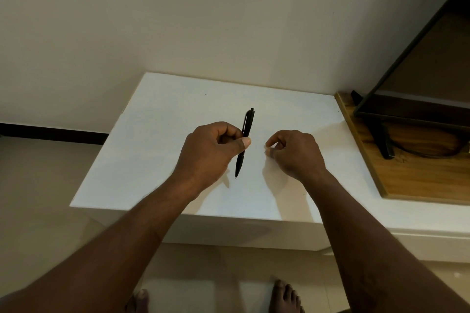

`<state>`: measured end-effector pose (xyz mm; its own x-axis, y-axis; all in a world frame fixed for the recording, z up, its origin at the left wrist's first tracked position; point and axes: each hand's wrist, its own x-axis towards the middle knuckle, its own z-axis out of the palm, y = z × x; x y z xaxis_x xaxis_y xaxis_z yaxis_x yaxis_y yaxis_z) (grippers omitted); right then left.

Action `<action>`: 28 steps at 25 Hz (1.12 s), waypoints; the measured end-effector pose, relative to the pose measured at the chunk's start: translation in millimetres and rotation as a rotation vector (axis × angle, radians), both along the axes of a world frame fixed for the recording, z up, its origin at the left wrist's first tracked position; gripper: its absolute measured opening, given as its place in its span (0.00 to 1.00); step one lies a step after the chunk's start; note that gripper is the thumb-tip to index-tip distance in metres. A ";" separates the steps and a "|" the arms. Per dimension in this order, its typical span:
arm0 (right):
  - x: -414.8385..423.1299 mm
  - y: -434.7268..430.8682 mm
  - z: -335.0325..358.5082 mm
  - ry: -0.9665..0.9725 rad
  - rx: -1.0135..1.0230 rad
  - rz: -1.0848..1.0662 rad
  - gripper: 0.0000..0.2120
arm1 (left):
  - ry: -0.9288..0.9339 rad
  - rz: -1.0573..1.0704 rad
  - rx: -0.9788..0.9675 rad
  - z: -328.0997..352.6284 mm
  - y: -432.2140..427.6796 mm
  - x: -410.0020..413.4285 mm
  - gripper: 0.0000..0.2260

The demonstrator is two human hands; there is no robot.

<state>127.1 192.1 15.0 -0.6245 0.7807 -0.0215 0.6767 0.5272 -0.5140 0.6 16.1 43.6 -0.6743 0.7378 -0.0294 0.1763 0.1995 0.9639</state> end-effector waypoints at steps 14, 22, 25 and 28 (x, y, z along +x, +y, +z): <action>-14.8 -19.1 35.2 0.305 -0.036 -0.090 0.03 | 0.032 0.025 0.011 3.9 -2.8 -3.6 0.04; -12.5 -40.1 63.4 0.672 -0.512 -0.082 0.04 | 0.105 0.074 0.033 1.4 -1.8 -7.9 0.02; -10.6 -38.6 68.2 0.756 -0.636 -0.076 0.02 | 0.153 0.075 0.011 -0.1 -2.2 -8.8 0.02; -9.4 -37.8 68.2 0.763 -0.680 -0.071 0.02 | 0.174 0.071 0.013 -0.6 -2.5 -10.2 0.02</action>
